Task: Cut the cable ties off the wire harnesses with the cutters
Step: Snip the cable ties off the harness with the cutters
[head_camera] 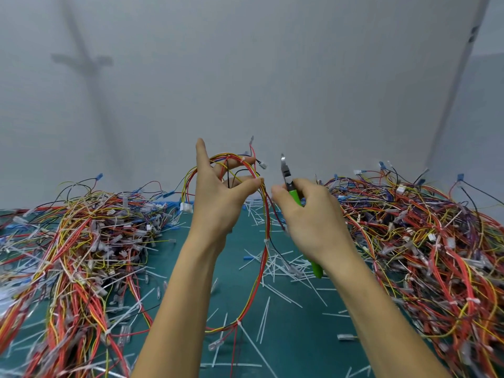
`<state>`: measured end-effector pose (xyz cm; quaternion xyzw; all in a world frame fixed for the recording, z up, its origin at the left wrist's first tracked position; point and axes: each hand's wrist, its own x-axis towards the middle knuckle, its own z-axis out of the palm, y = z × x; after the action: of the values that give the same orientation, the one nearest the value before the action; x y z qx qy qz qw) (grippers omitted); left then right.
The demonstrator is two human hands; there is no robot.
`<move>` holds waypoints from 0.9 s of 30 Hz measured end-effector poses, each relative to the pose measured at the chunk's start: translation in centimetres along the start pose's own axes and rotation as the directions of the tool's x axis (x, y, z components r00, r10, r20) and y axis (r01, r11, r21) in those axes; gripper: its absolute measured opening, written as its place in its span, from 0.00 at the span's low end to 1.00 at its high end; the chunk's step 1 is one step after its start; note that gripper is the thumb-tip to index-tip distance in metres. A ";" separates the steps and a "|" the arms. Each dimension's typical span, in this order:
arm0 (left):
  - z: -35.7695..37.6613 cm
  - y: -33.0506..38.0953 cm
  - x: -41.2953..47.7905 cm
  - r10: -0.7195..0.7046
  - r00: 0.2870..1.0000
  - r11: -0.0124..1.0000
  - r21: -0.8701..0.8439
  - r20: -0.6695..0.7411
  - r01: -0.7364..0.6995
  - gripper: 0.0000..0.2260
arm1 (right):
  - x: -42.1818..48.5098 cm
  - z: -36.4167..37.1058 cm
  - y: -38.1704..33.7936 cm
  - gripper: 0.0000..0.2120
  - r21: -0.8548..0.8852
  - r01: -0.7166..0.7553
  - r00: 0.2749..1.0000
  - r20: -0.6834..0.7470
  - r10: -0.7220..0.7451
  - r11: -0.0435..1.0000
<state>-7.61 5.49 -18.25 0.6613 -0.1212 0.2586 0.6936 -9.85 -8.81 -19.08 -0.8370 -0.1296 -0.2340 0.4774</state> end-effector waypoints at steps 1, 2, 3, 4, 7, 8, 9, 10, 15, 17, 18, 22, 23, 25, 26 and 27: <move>0.0 0.0 0.0 0.003 1.000 1.000 -0.003 0.001 -0.003 0.49 | 0.0 -0.2 -0.1 0.20 -0.053 -0.009 0.999 0.050 0.012 0.999; -0.1 0.1 0.0 0.005 1.000 1.000 -0.004 0.004 -0.005 0.49 | 0.0 -0.4 -0.2 0.24 -0.082 -0.028 0.993 0.110 0.037 0.996; -0.2 0.1 0.0 0.005 1.000 1.000 -0.006 0.007 -0.005 0.49 | 0.0 -0.6 -0.2 0.26 -0.101 -0.046 0.985 0.163 0.063 0.994; -0.2 0.2 0.0 0.005 1.000 1.000 -0.008 0.011 -0.005 0.49 | 0.0 -0.6 -0.2 0.28 -0.123 -0.055 0.977 0.200 0.080 0.991; -0.2 0.3 0.0 0.007 1.000 1.000 -0.002 0.015 -0.007 0.50 | -0.1 -0.5 -0.1 0.28 -0.175 -0.047 0.970 0.228 0.087 0.983; -0.2 0.3 0.0 0.006 1.000 1.000 0.001 0.014 -0.006 0.50 | -0.1 -0.4 0.0 0.29 -0.174 -0.042 0.970 0.228 0.082 0.984; -0.2 0.3 0.0 0.005 1.000 1.000 0.003 0.011 -0.005 0.50 | -0.1 -0.4 0.0 0.29 -0.172 -0.038 0.970 0.229 0.078 0.984; -0.3 0.2 0.0 0.003 1.000 1.000 0.006 0.007 -0.003 0.50 | -0.1 -0.5 0.0 0.30 -0.171 -0.036 0.969 0.234 0.076 0.985; -0.5 0.5 -0.1 0.010 1.000 0.999 0.035 0.013 -0.011 0.49 | -0.1 -0.7 -0.2 0.30 -0.146 -0.045 0.955 0.283 0.085 0.988; -0.5 0.7 -0.2 0.015 1.000 0.999 0.041 0.021 -0.015 0.50 | 0.0 -0.7 -0.1 0.29 -0.140 -0.043 0.957 0.279 0.081 0.989; -0.5 0.8 -0.2 0.016 1.000 0.999 0.045 0.023 -0.017 0.50 | 0.0 -0.7 0.0 0.29 -0.136 -0.041 0.959 0.273 0.078 0.990; -0.4 1.1 -0.3 0.019 0.999 0.996 0.085 0.027 -0.022 0.52 | 0.1 -0.7 0.3 0.28 -0.111 -0.049 0.964 0.253 0.076 0.993; -0.4 1.1 -0.3 0.021 0.999 0.995 0.094 0.030 -0.024 0.52 | 0.1 -0.7 0.4 0.28 -0.105 -0.047 0.965 0.253 0.073 0.993; -0.4 1.1 -0.3 0.020 0.999 0.995 0.101 0.039 -0.024 0.51 | 0.2 -0.7 0.5 0.28 -0.107 -0.037 0.966 0.251 0.063 0.994; -0.5 1.1 -0.2 0.018 0.999 0.994 0.105 0.043 -0.023 0.51 | 0.3 -0.7 0.6 0.28 -0.110 -0.033 0.967 0.248 0.059 0.993; -0.5 1.1 -0.2 0.014 0.999 0.994 0.107 0.046 -0.019 0.50 | 0.3 -0.7 0.6 0.28 -0.113 -0.029 0.968 0.245 0.056 0.993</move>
<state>-8.45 5.96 -17.48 0.7022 -0.1283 0.2554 0.6521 -9.52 -9.72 -19.11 -0.8869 -0.1572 -0.1243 0.4162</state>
